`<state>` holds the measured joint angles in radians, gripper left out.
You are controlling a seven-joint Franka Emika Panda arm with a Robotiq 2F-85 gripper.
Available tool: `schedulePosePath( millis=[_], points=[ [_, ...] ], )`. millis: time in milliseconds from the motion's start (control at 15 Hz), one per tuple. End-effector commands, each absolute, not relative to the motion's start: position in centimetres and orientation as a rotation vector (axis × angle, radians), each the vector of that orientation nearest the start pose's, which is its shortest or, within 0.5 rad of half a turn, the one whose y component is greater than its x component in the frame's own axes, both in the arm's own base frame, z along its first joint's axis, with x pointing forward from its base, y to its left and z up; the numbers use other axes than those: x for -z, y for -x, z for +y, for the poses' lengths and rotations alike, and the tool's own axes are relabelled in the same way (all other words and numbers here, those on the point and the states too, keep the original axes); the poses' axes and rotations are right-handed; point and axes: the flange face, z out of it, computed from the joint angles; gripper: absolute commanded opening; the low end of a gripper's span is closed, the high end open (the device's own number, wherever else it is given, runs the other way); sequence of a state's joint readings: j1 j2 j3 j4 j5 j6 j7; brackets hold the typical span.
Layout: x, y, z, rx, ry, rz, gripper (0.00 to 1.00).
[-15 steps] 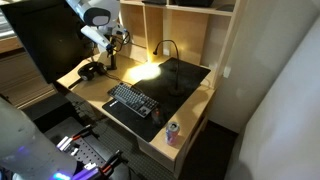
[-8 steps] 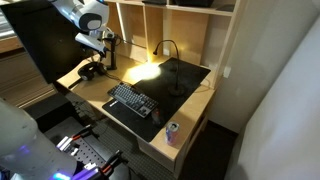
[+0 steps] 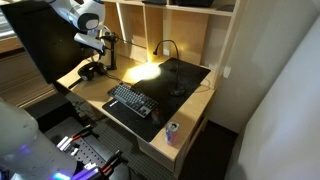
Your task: Unhang and hang up the headphones on the back of the desktop computer
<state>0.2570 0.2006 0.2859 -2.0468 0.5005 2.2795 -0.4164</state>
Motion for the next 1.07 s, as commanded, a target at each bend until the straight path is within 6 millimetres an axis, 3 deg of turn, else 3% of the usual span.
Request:
schedulePosePath(
  millis=[0,467,600,1000],
  points=[
    [-33.1,-50.8,32.9,0.083,2.574,-0.944,1.0],
    [-27.9,-51.7,37.1,0.277,2.514,-1.197,1.0],
    [-28.7,-51.5,37.0,0.299,2.495,-1.126,1.0],
    [-27.0,-51.0,38.4,0.281,2.532,-1.19,1.0]
  ],
)
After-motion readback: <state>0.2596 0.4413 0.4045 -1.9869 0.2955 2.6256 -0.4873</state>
